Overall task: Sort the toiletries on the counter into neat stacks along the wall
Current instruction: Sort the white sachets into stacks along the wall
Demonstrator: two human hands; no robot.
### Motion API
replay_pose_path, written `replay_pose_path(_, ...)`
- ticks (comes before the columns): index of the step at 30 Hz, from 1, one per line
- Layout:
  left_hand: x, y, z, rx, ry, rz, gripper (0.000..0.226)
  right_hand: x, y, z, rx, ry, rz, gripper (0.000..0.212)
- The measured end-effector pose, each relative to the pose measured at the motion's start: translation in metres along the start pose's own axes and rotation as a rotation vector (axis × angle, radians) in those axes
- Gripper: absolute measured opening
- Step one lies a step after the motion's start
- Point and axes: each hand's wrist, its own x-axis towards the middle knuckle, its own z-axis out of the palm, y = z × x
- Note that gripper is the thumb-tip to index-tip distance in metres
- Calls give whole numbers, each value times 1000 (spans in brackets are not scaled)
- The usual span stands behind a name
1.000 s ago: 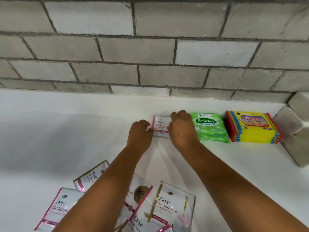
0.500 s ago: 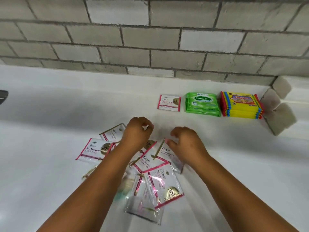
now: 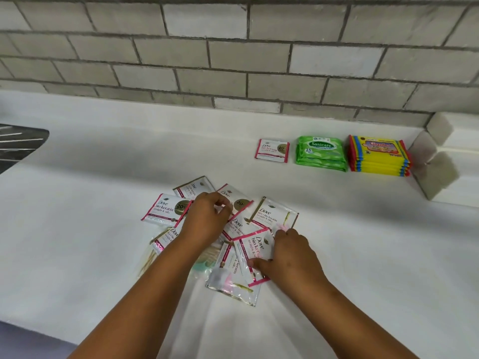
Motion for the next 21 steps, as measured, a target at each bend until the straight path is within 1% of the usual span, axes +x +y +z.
replay_pose_path(4,-4,-5,-6,-2,52,-32,11,-1,0,1,-23,28,4,87)
replay_pose_path(6,-4,-11,-11,-9,80,-52,13,-2,0,-1,10,31,0,83)
replay_pose_path(8,-2,-14,-16,-10,109,-57,15,-3,1,-3,75,19,0,73)
replay_pose_path(11,3,-15,-25,-1,130,-67,10,-3,3,-7,232,-8,5,48)
replay_pose_path(13,10,-15,-28,14,135,-87,13,-1,6,-9,339,-2,9,37)
replay_pose_path(18,32,-16,-20,106,78,-117,22,6,13,-16,520,45,-11,32)
replay_pose_path(21,43,-15,-9,268,13,-65,41,10,16,-24,572,83,-15,28)
